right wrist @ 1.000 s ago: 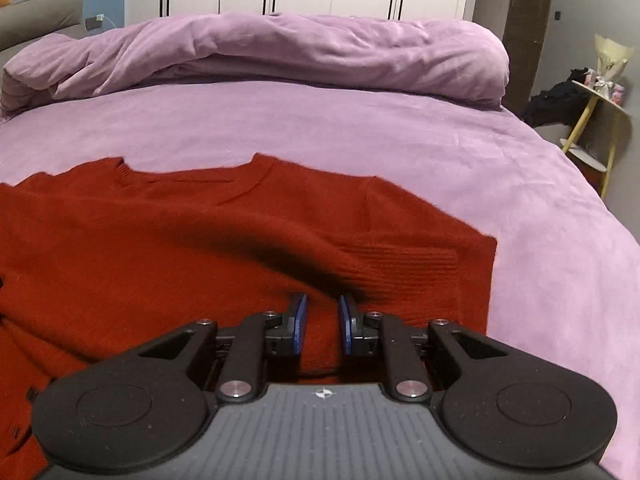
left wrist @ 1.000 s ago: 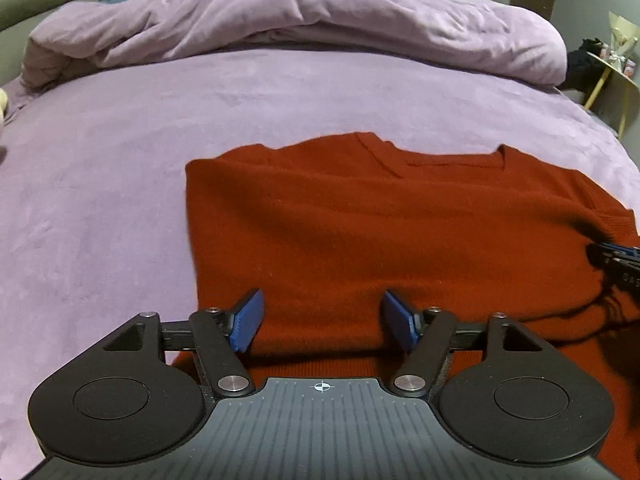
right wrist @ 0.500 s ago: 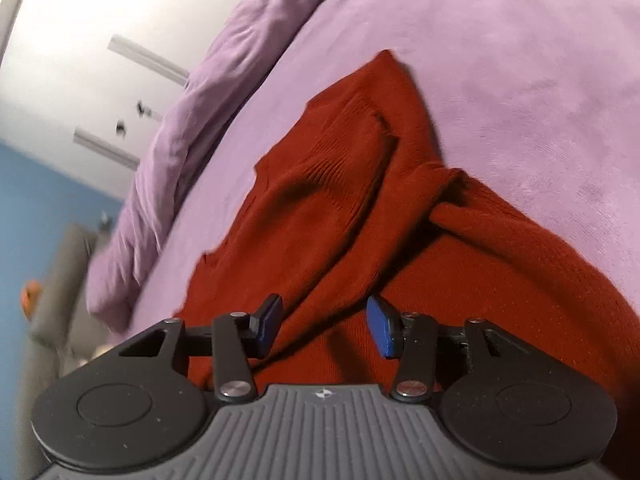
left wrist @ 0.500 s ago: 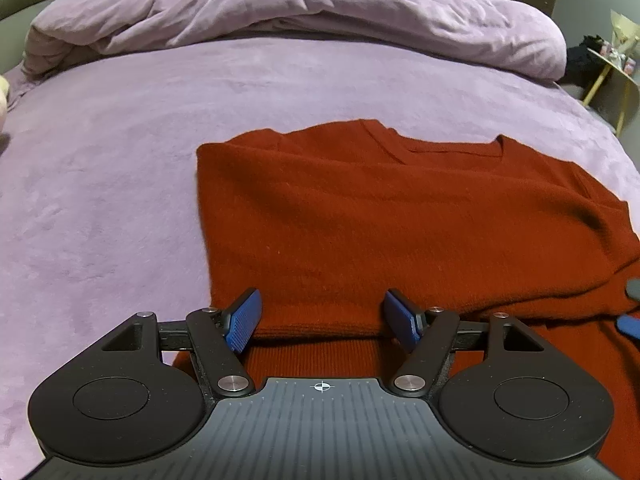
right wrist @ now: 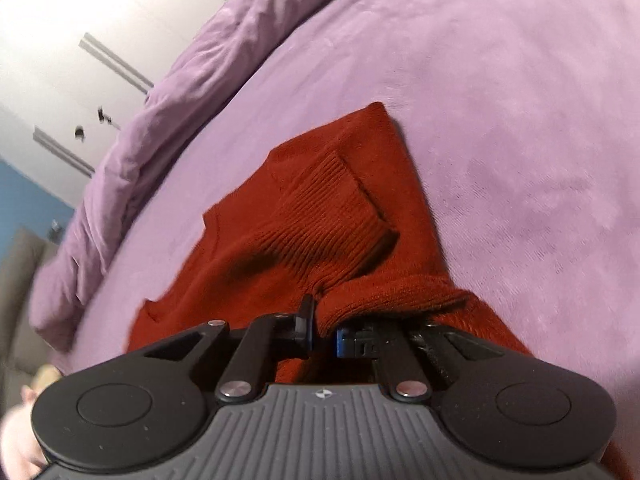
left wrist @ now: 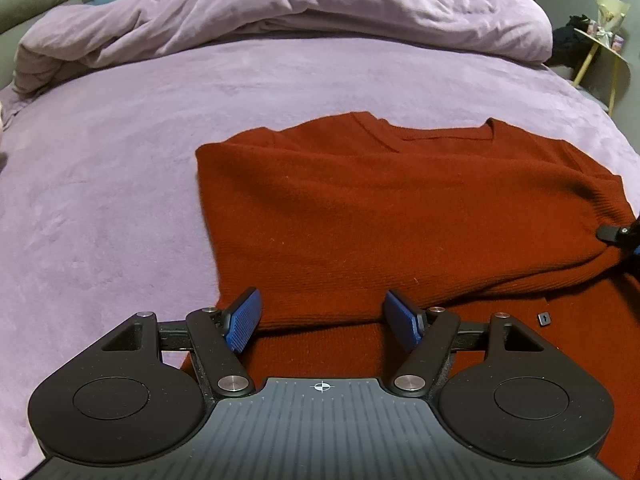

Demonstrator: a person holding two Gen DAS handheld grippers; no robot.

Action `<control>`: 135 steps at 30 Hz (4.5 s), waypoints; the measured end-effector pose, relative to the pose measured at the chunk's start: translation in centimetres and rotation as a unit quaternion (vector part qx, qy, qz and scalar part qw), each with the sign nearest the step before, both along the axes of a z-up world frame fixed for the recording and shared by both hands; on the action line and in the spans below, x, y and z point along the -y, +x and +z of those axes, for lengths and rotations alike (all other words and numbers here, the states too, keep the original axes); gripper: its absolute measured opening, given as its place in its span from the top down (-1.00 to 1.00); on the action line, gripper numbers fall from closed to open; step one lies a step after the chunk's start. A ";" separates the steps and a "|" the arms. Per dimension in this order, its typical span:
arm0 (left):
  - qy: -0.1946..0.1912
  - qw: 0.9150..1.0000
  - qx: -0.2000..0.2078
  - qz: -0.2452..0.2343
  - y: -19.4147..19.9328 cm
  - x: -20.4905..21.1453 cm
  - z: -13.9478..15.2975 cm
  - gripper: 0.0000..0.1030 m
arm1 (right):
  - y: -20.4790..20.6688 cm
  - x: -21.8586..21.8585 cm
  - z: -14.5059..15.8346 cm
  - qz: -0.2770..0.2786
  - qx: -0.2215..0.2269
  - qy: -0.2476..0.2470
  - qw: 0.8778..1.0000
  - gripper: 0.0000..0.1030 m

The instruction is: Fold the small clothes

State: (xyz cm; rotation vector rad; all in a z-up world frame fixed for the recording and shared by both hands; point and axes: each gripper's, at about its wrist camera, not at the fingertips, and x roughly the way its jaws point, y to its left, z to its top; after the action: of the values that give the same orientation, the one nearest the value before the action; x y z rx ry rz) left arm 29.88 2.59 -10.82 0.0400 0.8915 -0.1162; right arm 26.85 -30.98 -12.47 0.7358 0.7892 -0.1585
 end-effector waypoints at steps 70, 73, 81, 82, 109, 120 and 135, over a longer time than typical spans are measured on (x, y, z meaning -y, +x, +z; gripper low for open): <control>-0.132 0.991 0.009 0.003 -4.5 -10.5 2.2 -0.11 | -10.0 1.4 8.0 0.139 0.069 -0.177 0.972 0.22; -0.133 0.991 -0.002 -0.025 -4.4 -10.7 1.4 -0.13 | -9.3 1.1 7.1 0.182 0.053 -0.207 0.960 0.21; -0.067 0.995 -0.006 -0.071 -3.0 -9.1 1.1 -0.15 | -6.2 0.2 5.5 0.212 0.024 -0.217 0.953 0.16; -0.051 0.996 0.002 -0.074 -3.0 -9.1 1.3 -0.16 | -6.1 -0.1 5.5 0.218 0.024 -0.224 0.950 0.16; -0.112 0.989 -0.013 -0.091 -2.6 -8.2 0.7 0.82 | -7.4 -2.1 5.7 0.262 0.033 -0.269 0.926 0.88; -0.146 0.981 0.122 -0.026 1.9 -10.1 7.5 0.83 | -2.4 0.3 10.9 0.159 0.116 -0.286 0.938 0.89; -0.155 0.988 -0.002 -0.010 5.5 -10.2 -0.2 0.67 | 0.1 0.9 5.1 0.192 0.034 -0.253 0.948 0.76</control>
State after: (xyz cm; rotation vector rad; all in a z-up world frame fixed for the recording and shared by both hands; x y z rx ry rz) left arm 35.38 12.84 -10.99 -0.2418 0.8683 -0.2725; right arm 26.95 -31.90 -7.34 0.0944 0.7685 0.0209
